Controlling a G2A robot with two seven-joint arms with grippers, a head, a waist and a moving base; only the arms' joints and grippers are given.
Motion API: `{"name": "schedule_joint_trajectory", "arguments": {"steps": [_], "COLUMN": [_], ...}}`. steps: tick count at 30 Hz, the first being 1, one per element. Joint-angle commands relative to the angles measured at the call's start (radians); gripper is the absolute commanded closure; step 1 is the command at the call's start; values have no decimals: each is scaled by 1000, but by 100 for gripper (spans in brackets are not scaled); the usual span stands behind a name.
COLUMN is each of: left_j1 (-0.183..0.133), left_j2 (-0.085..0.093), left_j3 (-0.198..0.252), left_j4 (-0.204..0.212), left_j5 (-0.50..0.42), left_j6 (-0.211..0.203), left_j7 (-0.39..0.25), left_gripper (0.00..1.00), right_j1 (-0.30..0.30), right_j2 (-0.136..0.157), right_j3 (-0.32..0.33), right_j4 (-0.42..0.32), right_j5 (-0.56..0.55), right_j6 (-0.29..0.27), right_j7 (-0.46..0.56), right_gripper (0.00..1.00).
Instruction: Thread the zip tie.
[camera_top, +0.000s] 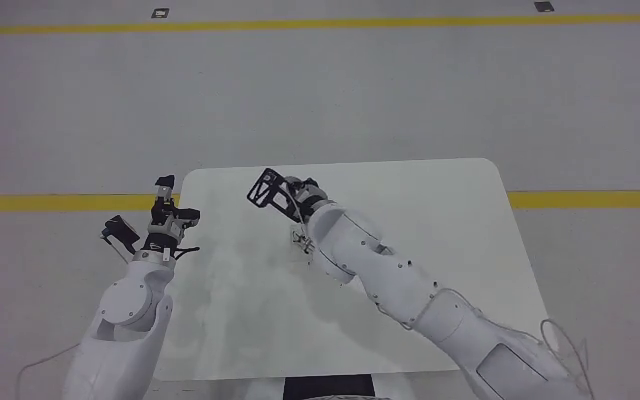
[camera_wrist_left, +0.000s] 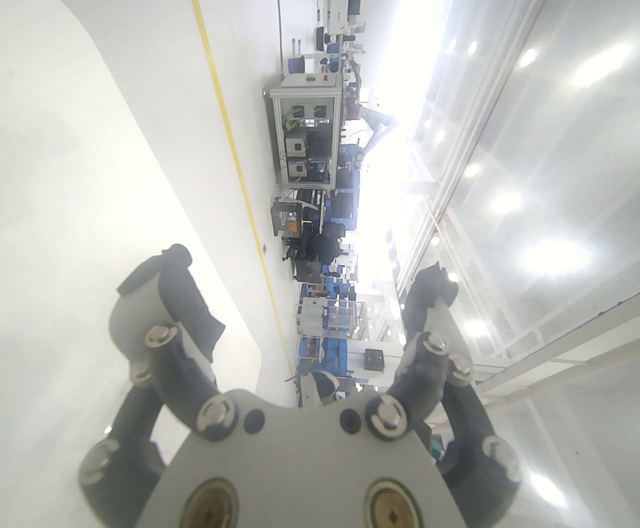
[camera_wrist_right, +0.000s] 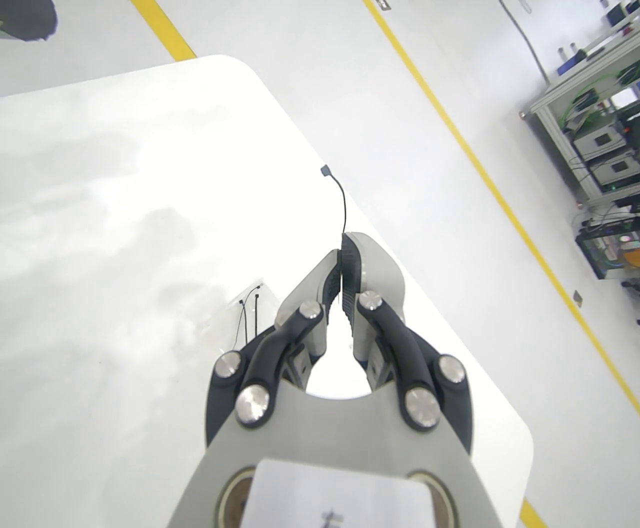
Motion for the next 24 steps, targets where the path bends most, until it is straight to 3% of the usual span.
{"name": "schedule_joint_trajectory", "arguments": {"steps": [1,5,8,16,24], "left_j1": [0,0,0,0,0], "left_j2": [0,0,0,0,0], "left_j3": [0,0,0,0,0], "left_j4": [0,0,0,0,0], "left_j5": [0,0,0,0,0], "left_j6": [0,0,0,0,0], "left_j7": [0,0,0,0,0], "left_gripper": [0,0,0,0,0], "right_j1": [35,82,63,27,50], "right_j2": [12,34,43,35,15], "right_j3": [-48,-125,-134,10,111], "right_j4": [5,4,-14,17,124], "right_j5": [0,0,5,332,659], "right_j6": [36,104,112,5,-96], "right_j7": [-8,-42,-72,-81,-119], "right_gripper": [100,100,100,100,100]}}
